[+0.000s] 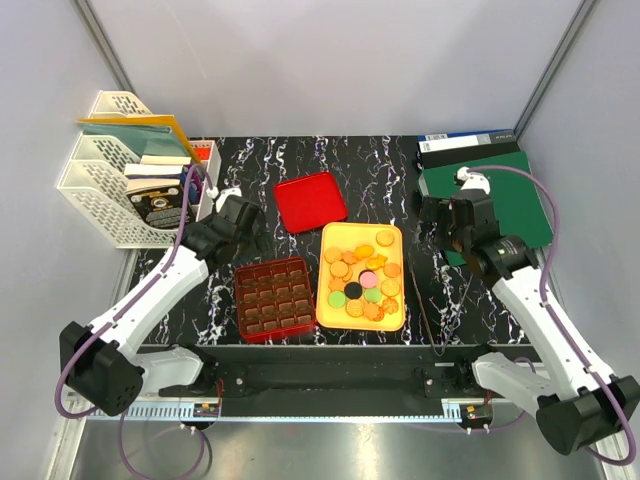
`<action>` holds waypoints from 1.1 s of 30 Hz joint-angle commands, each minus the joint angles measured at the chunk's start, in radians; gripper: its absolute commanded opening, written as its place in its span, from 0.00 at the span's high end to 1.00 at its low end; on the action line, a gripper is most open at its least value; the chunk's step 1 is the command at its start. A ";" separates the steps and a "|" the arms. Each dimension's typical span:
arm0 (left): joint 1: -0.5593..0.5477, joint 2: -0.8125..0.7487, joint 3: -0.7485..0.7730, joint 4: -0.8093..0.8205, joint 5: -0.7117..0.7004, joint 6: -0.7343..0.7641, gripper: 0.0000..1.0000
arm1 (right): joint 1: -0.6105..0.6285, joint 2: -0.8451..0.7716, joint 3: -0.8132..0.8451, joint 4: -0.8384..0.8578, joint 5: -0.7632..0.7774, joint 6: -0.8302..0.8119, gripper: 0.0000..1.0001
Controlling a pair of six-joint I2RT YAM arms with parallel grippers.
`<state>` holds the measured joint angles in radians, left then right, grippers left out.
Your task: Pack the cookies
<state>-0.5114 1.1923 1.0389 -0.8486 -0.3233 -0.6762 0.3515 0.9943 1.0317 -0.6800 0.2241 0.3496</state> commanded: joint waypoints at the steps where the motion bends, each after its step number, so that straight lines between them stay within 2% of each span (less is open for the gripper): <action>1: 0.001 -0.016 0.003 0.048 0.052 0.035 0.01 | 0.001 0.043 -0.031 0.019 -0.104 -0.001 0.00; 5: -0.001 -0.037 -0.031 0.089 0.127 0.072 0.01 | 0.001 0.035 -0.082 0.023 -0.158 0.020 0.00; 14: 0.001 -0.099 -0.103 0.140 0.214 0.118 0.01 | 0.001 -0.037 -0.156 -0.059 0.020 0.067 0.00; 17: -0.001 -0.089 -0.123 0.152 0.231 0.116 0.01 | 0.001 -0.039 -0.137 -0.116 -0.057 0.083 0.00; 26: -0.001 -0.037 -0.149 0.184 0.274 0.069 0.01 | 0.006 0.147 -0.064 -0.256 -0.101 0.130 0.00; 33: -0.001 -0.025 -0.166 0.200 0.288 0.044 0.01 | 0.004 0.260 -0.068 -0.256 -0.091 0.178 0.02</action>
<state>-0.5114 1.1595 0.8871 -0.6933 -0.0692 -0.6109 0.3515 1.2198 0.9276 -0.9104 0.1371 0.4786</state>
